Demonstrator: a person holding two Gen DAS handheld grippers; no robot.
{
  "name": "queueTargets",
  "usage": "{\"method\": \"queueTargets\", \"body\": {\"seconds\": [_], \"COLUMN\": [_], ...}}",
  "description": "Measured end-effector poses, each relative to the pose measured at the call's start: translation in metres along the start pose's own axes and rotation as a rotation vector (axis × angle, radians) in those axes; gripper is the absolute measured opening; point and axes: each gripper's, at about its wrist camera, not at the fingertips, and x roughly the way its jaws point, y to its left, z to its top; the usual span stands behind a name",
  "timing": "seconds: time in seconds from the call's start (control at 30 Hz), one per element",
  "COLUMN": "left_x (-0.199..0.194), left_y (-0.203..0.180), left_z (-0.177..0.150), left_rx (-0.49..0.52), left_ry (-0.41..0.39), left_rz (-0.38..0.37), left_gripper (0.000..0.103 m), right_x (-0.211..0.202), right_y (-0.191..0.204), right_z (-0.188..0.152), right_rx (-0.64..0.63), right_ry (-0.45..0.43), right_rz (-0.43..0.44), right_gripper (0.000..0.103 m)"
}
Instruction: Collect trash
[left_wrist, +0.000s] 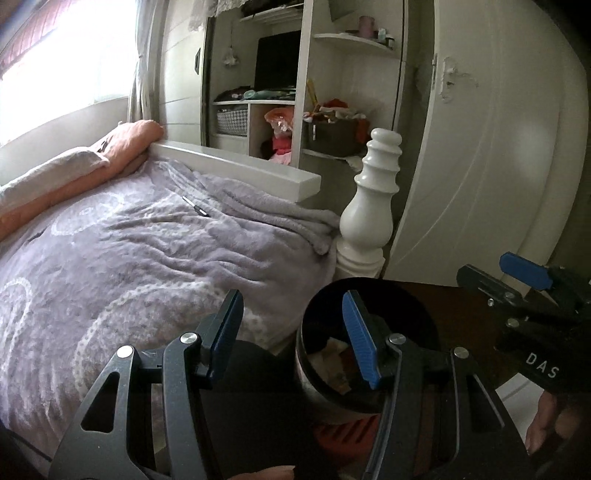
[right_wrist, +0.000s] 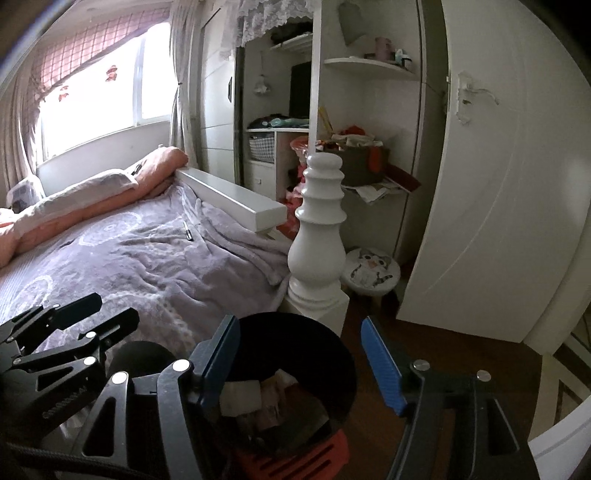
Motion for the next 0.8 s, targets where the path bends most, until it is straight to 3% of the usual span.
{"method": "queueTargets", "body": {"seconds": [0.8], "left_x": [-0.016], "left_y": [-0.002], "left_z": [0.002], "left_rx": [-0.011], "left_ry": [-0.028], "left_rz": [0.007], "left_gripper": [0.054], "right_x": [-0.024], "right_y": [0.009], "right_z": [0.002], "right_rx": [-0.024], "right_ry": [-0.040], "right_rz": [-0.011], "right_gripper": [0.069]}}
